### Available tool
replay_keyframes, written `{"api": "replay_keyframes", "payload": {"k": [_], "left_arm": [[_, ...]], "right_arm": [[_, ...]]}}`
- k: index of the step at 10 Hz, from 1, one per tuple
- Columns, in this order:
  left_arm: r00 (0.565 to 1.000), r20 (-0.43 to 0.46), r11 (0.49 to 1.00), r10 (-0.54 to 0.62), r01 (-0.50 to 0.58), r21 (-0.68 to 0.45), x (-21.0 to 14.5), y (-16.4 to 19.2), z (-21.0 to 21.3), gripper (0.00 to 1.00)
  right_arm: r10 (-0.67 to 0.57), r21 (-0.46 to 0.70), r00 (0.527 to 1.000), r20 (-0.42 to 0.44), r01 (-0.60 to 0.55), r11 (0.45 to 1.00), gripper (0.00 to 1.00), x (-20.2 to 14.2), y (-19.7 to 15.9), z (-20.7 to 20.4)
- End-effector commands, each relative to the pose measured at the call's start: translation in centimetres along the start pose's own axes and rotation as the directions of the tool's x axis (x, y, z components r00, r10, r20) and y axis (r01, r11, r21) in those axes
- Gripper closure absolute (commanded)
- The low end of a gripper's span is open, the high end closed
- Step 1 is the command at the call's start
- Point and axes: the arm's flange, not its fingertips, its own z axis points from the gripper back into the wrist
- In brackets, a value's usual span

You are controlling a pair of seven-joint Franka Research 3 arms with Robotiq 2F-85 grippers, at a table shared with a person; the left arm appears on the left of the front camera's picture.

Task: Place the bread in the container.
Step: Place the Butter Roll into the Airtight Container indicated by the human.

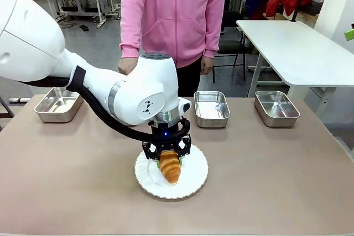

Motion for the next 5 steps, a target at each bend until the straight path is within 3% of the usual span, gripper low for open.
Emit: {"api": "replay_keyframes", "payload": {"k": [1, 5], "left_arm": [[1.000, 0.010, 1.000, -0.006, 0.006, 0.007, -0.05, 0.03, 0.03, 0.58], [1.000, 0.010, 1.000, -0.006, 0.006, 0.007, -0.05, 0.03, 0.03, 0.58]], "right_arm": [[0.003, -0.001, 1.000, 0.005, -0.003, 1.000, 0.00, 0.14, 0.04, 0.04], [0.003, -0.001, 1.000, 0.005, -0.003, 1.000, 0.00, 0.14, 0.04, 0.04]]}}
